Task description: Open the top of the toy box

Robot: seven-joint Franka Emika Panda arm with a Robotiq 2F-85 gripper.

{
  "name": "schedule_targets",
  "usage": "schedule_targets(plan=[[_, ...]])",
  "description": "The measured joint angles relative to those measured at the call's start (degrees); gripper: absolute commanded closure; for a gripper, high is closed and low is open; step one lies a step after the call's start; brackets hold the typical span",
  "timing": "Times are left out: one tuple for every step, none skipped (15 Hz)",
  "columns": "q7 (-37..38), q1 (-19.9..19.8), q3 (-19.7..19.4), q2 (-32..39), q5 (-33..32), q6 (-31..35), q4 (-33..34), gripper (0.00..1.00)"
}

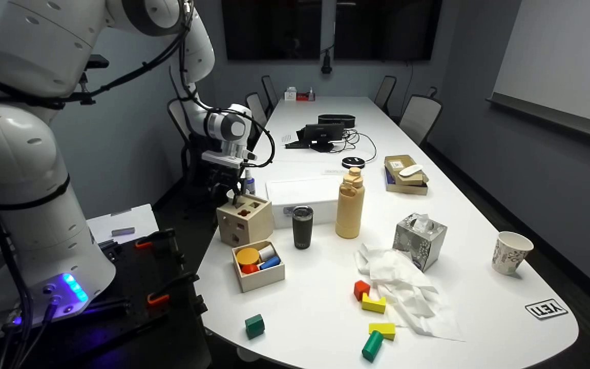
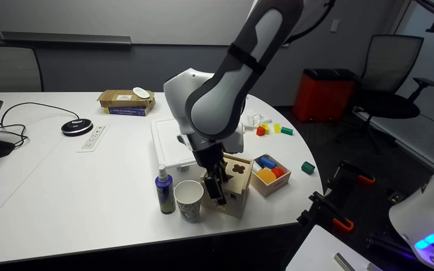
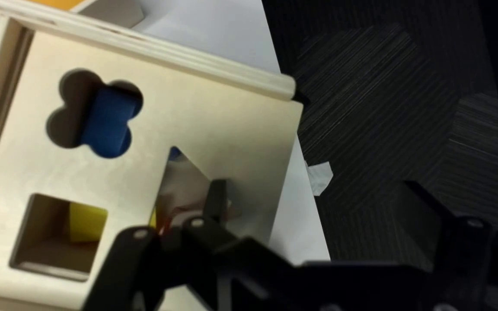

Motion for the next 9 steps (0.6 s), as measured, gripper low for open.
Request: schedule_targets(plan=[[0.0,0.0,0.1,0.0,0.0,0.0,0.0,0.0],[0.0,0.0,0.2,0.1,0.0,0.0,0.1,0.0],[0.0,0.0,0.4,0.1,0.0,0.0,0.1,0.0],[0.0,0.0,0.5,0.2,0.0,0.0,0.2,0.0],[0.0,0.0,0.6,0.2,0.0,0.0,0.3,0.0],[0.0,0.0,0.7,0.3,0.0,0.0,0.4,0.0],[0.0,0.0,0.8,0.3,0.0,0.0,0.5,0.0],[-0.1,0.0,1.0,0.4,0.0,0.0,0.6,0.0],[-0.2,0.0,1.1,0.4,0.0,0.0,0.6,0.0]])
